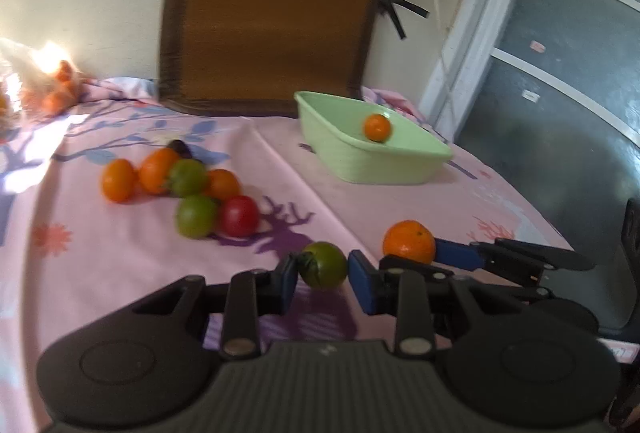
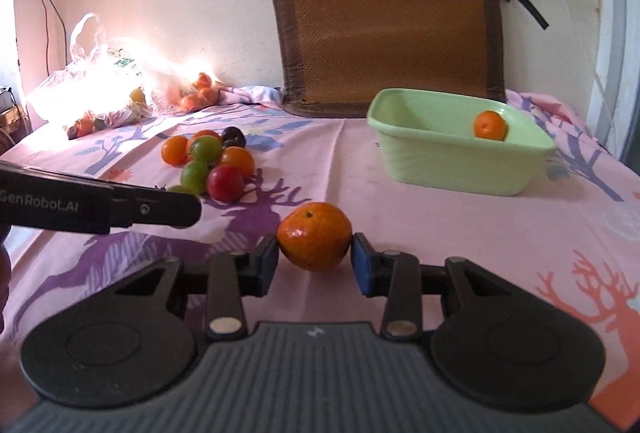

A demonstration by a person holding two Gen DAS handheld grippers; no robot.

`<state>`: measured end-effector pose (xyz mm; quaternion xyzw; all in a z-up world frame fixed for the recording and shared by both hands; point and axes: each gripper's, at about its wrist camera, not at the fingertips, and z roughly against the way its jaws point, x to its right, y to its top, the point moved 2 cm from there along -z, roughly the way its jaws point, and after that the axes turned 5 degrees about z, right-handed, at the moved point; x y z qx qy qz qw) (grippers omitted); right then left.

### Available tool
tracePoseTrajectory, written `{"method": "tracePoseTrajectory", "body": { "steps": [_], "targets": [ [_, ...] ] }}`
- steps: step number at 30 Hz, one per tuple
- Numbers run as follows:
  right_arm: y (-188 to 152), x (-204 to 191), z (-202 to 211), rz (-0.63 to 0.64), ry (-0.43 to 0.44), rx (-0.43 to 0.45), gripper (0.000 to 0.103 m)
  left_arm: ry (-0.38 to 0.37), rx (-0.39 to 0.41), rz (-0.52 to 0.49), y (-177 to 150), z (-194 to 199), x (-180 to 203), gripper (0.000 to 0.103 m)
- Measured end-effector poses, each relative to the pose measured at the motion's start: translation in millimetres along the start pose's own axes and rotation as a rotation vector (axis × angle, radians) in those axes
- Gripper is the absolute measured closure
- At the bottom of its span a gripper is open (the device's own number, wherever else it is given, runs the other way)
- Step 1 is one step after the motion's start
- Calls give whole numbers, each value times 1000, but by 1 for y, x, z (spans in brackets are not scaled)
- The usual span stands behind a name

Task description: Organize fruits

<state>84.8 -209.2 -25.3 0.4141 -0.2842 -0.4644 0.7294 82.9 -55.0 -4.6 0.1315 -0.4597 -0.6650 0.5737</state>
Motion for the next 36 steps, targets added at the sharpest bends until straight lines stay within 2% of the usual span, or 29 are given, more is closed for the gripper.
{"method": "tracePoseTrajectory", "body": {
  "steps": [7, 11, 14, 18, 20, 30, 36],
  "targets": [
    [-19, 42, 27, -35, -138, 12, 61, -55, -62, -82, -7, -48, 55, 74],
    [-31, 59, 32, -63, -173, -5, 61, -37, -50, -117, -9, -58, 68, 74],
    [-37, 66, 31, -87, -165, -11, 60, -8, -50, -136, -12, -62, 71, 74],
    [-39, 67, 31, -93, -149, -4, 55, 22, -28, -170, -15, -63, 73, 64],
    [-40, 66, 31, -87, -145, -3, 53, 24, -22, -170, -16, -63, 73, 63],
    [-41, 65, 32, -71, -147, 2, 52, 27, -8, -169, -18, -62, 74, 62],
    [-41, 63, 32, -62, -176, 4, 51, 18, -5, -163, -18, -60, 72, 62]
  ]
}}
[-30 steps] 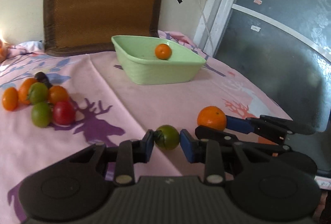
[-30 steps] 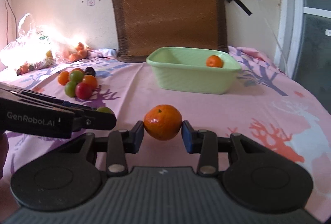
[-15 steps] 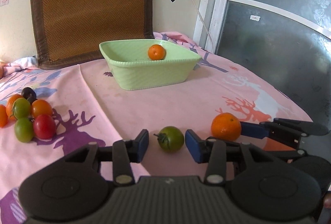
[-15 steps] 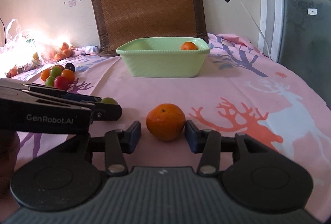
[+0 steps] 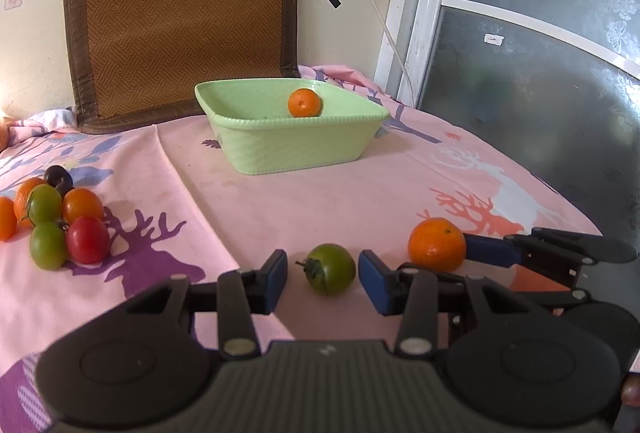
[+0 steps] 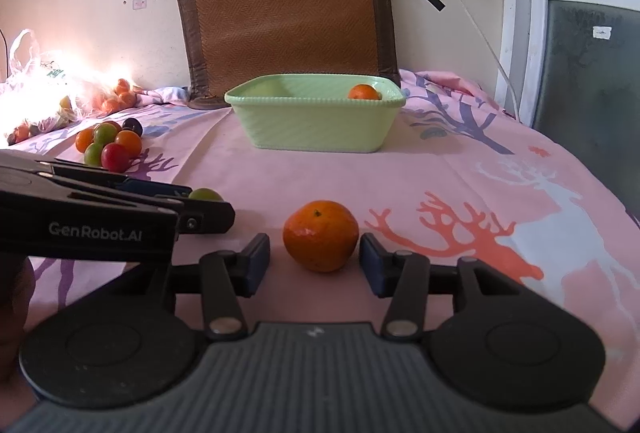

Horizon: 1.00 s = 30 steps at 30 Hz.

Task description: Organize fruits

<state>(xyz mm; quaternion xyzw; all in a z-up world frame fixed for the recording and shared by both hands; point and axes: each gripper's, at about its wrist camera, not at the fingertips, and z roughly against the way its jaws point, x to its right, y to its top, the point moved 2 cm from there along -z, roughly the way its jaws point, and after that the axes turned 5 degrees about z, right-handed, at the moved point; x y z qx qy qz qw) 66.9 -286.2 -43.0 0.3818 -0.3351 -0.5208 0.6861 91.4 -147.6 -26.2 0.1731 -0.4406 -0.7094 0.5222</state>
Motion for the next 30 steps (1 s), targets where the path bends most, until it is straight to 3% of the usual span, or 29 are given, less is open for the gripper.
{"method": "tracePoseTrajectory", "body": {
  "steps": [30],
  "targets": [
    [-1, 2, 0, -23, -30, 1, 51, -6, 4, 8, 0, 0, -2, 62]
  ]
}}
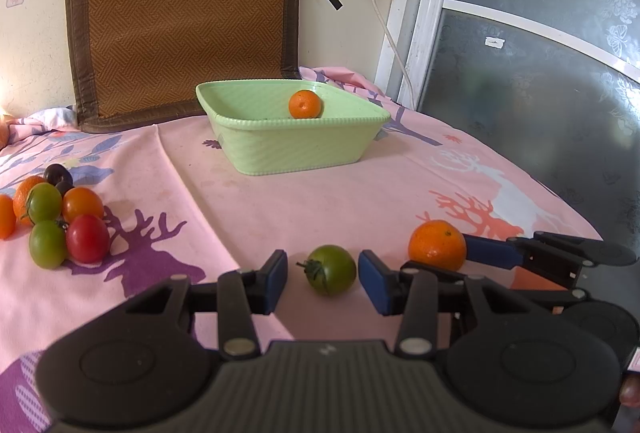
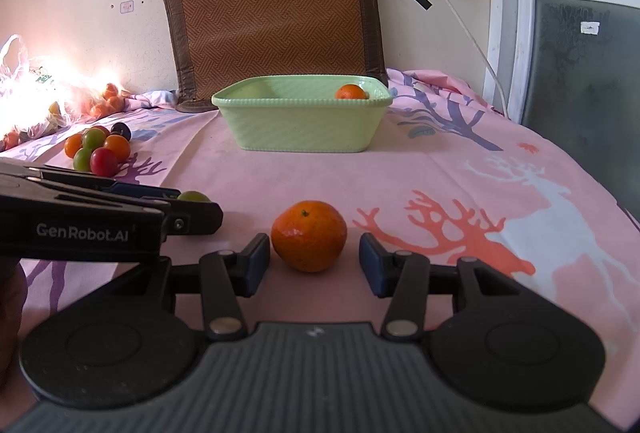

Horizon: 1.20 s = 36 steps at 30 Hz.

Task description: Organize fruits

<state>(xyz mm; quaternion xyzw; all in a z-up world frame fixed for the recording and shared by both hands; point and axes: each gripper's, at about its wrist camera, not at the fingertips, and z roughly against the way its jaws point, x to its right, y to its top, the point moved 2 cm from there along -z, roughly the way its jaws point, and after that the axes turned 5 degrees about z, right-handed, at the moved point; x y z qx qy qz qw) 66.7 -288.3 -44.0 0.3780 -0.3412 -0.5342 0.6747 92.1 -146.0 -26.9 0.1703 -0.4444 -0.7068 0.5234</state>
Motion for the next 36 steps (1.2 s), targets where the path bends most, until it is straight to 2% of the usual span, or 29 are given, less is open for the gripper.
{"method": "tracePoseTrajectory", "body": {
  "steps": [29, 36],
  "targets": [
    [0, 1, -1, 0, -1, -3, 49, -4, 0, 2, -1, 1, 0, 62],
    [0, -4, 2, 40, -28, 5, 49, -1, -12, -11, -1, 2, 2, 62]
  ]
}}
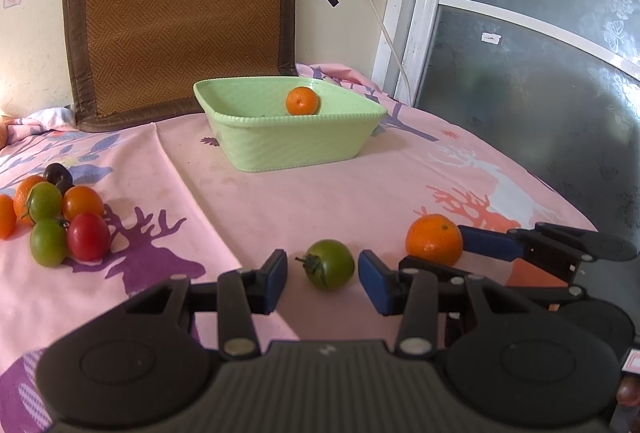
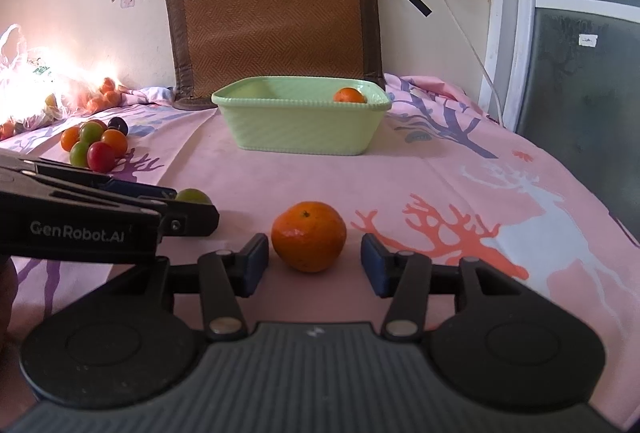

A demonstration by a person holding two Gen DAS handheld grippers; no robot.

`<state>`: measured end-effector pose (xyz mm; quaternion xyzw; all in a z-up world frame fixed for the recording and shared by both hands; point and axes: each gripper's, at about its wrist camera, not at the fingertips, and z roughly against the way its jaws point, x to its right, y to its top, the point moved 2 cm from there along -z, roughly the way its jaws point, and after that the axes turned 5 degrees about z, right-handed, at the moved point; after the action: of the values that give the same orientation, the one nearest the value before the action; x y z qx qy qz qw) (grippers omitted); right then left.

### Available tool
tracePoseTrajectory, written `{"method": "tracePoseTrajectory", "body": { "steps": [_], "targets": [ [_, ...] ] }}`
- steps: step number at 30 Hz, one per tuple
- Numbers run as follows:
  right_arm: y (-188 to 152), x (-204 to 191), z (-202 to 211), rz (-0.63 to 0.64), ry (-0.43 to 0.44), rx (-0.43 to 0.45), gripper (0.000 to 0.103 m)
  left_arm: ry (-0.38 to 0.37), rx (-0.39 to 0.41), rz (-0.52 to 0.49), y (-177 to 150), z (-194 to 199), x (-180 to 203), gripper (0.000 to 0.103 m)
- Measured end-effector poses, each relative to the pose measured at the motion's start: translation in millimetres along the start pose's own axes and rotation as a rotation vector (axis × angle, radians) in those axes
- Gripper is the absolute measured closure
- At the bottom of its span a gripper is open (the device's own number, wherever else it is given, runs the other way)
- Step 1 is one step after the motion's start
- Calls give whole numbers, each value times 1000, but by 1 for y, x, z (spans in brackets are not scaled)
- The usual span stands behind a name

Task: Organize fruits
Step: 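Carry both fruits over the green bowl and open both grippers to drop them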

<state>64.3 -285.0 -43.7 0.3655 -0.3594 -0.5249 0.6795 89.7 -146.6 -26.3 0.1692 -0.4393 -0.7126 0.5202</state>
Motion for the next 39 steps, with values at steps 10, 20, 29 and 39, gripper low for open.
{"method": "tracePoseTrajectory", "body": {
  "steps": [10, 20, 29, 39],
  "targets": [
    [7, 2, -2, 38, 51, -26, 61, -2, -20, -20, 10, -5, 3, 73],
    [77, 50, -44, -90, 127, 111, 61, -21, 74, -22, 112, -36, -7, 72],
    [91, 53, -114, -55, 117, 35, 60, -9, -58, 92, 142, -117, -39, 72],
    [88, 52, -103, -44, 79, 103, 51, 29, 71, 56, 132, -75, -29, 56]
  ]
}}
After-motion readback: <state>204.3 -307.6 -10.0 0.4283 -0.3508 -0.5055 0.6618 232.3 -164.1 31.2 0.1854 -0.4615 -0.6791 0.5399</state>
